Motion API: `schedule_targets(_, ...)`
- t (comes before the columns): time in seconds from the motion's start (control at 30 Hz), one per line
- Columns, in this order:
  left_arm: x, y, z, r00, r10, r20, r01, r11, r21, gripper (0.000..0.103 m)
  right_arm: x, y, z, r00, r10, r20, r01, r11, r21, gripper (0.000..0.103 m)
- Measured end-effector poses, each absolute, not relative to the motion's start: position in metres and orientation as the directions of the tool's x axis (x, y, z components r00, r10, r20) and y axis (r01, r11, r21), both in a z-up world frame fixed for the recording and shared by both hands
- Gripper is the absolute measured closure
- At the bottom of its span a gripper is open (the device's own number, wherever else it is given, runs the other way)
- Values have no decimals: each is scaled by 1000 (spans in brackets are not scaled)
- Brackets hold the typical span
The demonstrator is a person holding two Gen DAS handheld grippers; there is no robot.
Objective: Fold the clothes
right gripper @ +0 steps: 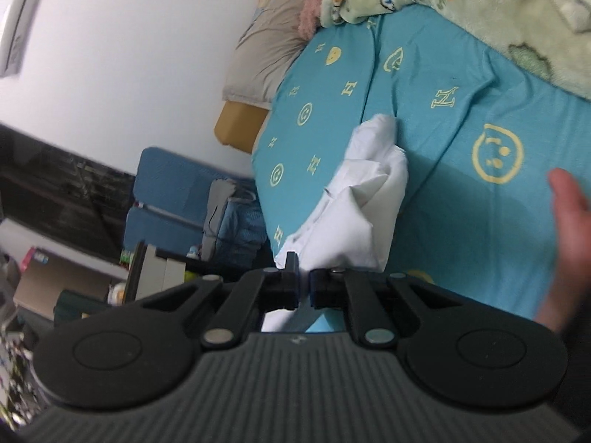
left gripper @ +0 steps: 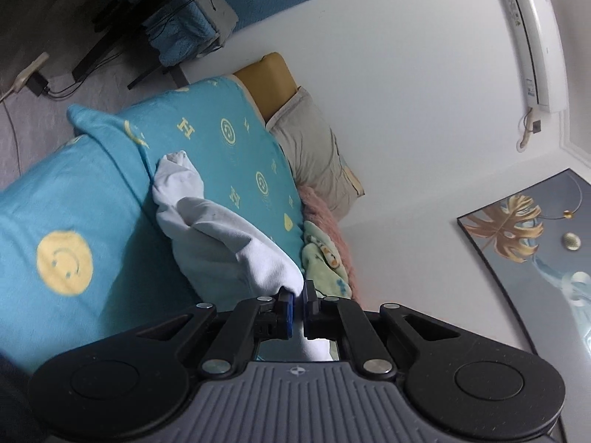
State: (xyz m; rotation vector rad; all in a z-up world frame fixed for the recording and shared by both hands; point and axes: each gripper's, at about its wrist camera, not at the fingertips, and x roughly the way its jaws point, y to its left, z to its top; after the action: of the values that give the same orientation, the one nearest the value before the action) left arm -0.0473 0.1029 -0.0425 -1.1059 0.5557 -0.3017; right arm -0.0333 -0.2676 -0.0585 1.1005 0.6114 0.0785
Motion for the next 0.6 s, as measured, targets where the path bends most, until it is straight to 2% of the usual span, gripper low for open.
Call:
schedule_targets(0.23,-73,109,-37,813,-505,-290,-68,413,-908,98,-59,-261,-39,823,342,-453,212,555,805,95)
schedule_targets(0.6,66,86,-27,807,-381,-451,-123,639,-759,98,76,-249,-45,795,270,-543,258,660,706,94)
